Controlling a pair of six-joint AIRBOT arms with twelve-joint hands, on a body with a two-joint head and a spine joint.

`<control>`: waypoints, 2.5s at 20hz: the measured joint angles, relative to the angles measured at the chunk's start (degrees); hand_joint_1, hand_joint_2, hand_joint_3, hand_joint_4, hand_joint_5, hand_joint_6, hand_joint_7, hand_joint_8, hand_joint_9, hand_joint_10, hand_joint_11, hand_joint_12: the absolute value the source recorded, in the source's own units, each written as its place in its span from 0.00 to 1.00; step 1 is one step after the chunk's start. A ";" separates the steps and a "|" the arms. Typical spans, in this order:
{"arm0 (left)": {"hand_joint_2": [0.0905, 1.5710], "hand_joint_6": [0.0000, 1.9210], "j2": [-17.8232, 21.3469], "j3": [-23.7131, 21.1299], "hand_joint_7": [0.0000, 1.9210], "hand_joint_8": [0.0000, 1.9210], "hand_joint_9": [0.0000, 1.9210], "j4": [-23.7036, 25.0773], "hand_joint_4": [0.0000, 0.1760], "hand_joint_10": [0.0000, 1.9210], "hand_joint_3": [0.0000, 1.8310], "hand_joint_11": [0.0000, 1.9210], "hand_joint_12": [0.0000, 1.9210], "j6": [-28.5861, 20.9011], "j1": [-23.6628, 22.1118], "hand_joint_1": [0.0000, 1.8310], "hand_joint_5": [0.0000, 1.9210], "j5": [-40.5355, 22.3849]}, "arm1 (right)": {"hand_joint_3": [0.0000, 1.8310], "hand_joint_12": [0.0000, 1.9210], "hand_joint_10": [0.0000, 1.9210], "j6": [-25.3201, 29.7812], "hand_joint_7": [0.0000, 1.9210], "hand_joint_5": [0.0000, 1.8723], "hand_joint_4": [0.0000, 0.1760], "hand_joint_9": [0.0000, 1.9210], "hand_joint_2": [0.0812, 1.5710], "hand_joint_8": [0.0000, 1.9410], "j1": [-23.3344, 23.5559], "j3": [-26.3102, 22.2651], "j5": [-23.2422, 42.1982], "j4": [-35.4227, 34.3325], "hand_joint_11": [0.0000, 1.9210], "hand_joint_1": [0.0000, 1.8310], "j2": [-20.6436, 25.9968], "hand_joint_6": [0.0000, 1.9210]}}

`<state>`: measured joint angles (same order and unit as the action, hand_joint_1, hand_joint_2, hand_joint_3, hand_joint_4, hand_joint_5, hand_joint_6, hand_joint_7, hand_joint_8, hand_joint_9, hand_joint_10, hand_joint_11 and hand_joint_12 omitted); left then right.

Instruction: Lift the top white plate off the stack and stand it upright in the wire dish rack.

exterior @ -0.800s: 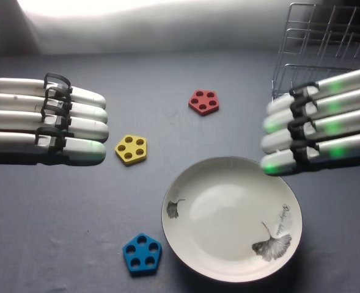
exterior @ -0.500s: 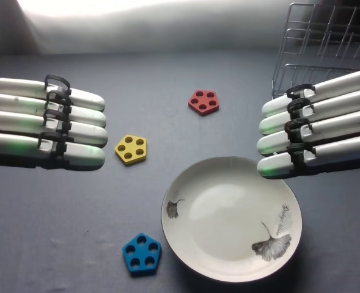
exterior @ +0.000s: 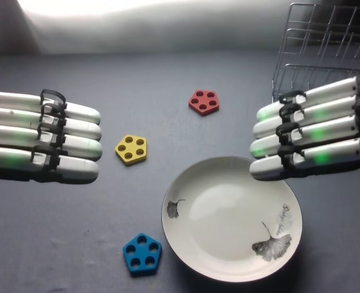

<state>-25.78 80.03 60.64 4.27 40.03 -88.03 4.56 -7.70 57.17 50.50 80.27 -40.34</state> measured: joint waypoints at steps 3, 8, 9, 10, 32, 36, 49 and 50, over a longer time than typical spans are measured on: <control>0.53 0.00 0.02 0.02 0.02 0.00 0.02 -0.55 0.00 0.00 0.00 0.01 0.02 -0.24 0.00 0.07 0.02 0.04 | 0.00 0.01 0.00 0.55 0.07 0.06 0.00 0.07 0.56 0.01 -0.39 0.11 -1.27 -0.63 0.08 0.10 -0.39 0.01; 0.52 0.00 0.35 1.01 0.03 0.00 0.02 0.09 0.00 0.00 0.00 0.02 0.02 -0.66 0.02 0.06 0.02 1.49 | 0.00 0.01 0.00 0.57 0.06 0.05 0.00 0.06 0.56 0.00 -0.39 0.11 -1.38 -0.79 0.08 0.10 -0.02 0.00; 0.52 0.00 0.35 1.01 0.02 0.00 0.01 0.44 0.00 0.00 0.00 0.01 0.02 -0.68 0.02 0.07 0.02 1.49 | 0.00 0.01 0.00 0.57 0.06 0.05 0.00 0.07 0.56 0.00 -0.39 0.13 -1.44 -0.90 0.08 0.10 0.02 0.00; 0.52 0.00 0.35 1.01 0.04 0.01 0.03 0.46 0.00 0.01 0.00 0.03 0.03 -0.68 0.02 0.06 0.03 1.53 | 0.00 0.00 0.00 0.57 0.05 0.03 0.00 0.05 0.56 0.00 -0.39 0.48 -1.25 -0.79 0.07 0.08 0.00 0.00; 0.54 0.00 -5.40 -2.80 0.03 0.00 0.03 11.30 0.00 0.00 0.00 0.03 0.02 11.02 -3.58 0.06 0.02 7.67 | 0.00 0.01 0.00 1.57 0.05 0.04 0.00 0.06 0.57 0.00 -0.33 0.63 -1.27 -0.22 0.07 0.06 -0.15 0.00; 0.54 0.00 -7.17 -2.84 0.04 0.00 0.04 10.93 0.00 0.00 0.00 0.04 0.03 11.17 -5.42 0.05 0.03 10.10 | 0.00 0.00 0.00 1.60 0.03 0.01 0.00 0.05 0.58 0.00 -0.15 0.46 -1.18 -0.11 0.07 0.05 -0.26 0.00; 0.54 0.00 -12.37 -2.78 0.03 0.00 0.03 18.45 0.00 0.00 0.00 0.03 0.02 11.17 -7.87 0.05 0.02 20.70 | 0.00 0.00 0.00 1.60 0.02 0.01 0.00 0.04 0.60 0.01 0.26 -0.07 -0.63 -0.68 0.06 0.05 -0.85 0.00; 0.54 0.00 -12.72 -2.78 0.03 0.00 0.03 18.47 0.00 0.00 0.00 0.03 0.02 11.17 -7.85 0.04 0.02 21.42 | 0.00 0.00 0.00 1.60 0.02 0.01 0.00 0.04 0.60 0.00 0.26 -0.07 -0.61 -0.68 0.06 0.05 -0.87 0.00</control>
<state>-38.50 77.25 79.11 15.44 32.18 -66.61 6.15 -7.44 57.10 49.89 79.59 -41.21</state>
